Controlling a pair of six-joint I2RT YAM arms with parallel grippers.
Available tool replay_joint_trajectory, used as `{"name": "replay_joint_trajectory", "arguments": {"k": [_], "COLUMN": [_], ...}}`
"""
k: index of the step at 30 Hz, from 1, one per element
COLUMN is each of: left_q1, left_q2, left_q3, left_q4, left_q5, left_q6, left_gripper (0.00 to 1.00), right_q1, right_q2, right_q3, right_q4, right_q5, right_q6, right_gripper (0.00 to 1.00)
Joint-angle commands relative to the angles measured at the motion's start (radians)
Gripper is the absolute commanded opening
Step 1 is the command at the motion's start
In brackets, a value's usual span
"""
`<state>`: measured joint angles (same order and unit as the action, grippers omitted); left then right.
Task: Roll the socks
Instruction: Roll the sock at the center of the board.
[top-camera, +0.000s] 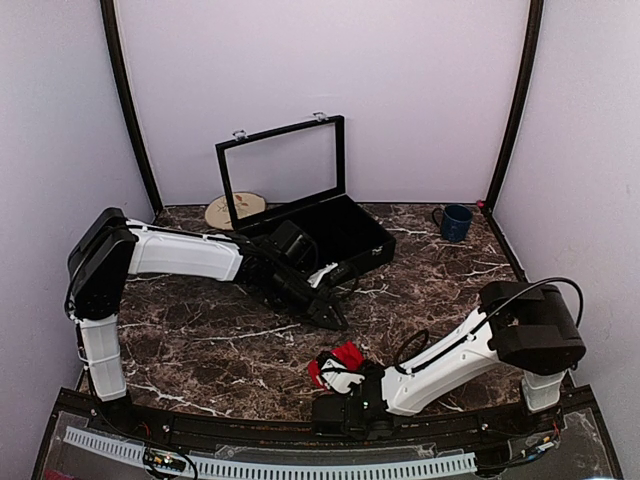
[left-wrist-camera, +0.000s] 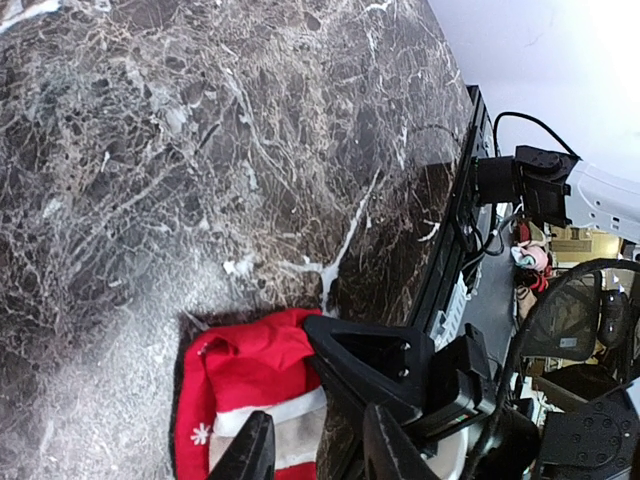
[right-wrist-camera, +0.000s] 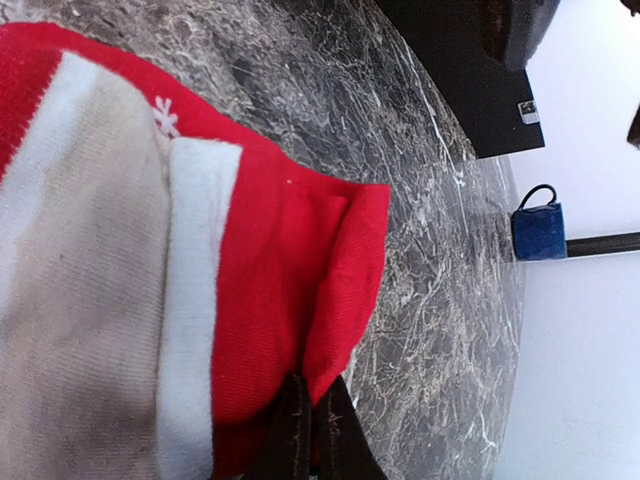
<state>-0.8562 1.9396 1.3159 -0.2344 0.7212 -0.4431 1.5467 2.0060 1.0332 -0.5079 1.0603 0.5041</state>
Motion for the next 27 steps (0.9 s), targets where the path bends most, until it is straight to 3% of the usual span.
{"name": "replay_joint_trajectory", "arguments": {"k": [1, 27], "left_q1": [0.003, -0.039], "left_q2": [-0.001, 0.204], "left_q3": [0.034, 0.356], "left_q4": [-0.079, -0.468], "left_q5": [0.043, -0.05], "left_q6": [0.056, 0.314], "left_gripper": [0.33, 0.25], "right_q1": [0.024, 0.036], "right_q2": [0.043, 0.052], "right_q3": [0.025, 0.038], "right_q4": [-0.041, -0.035], "right_q5": [0.068, 0.062], "right_q6": [-0.045, -0.173], "right_gripper": [0.0, 0.0]}}
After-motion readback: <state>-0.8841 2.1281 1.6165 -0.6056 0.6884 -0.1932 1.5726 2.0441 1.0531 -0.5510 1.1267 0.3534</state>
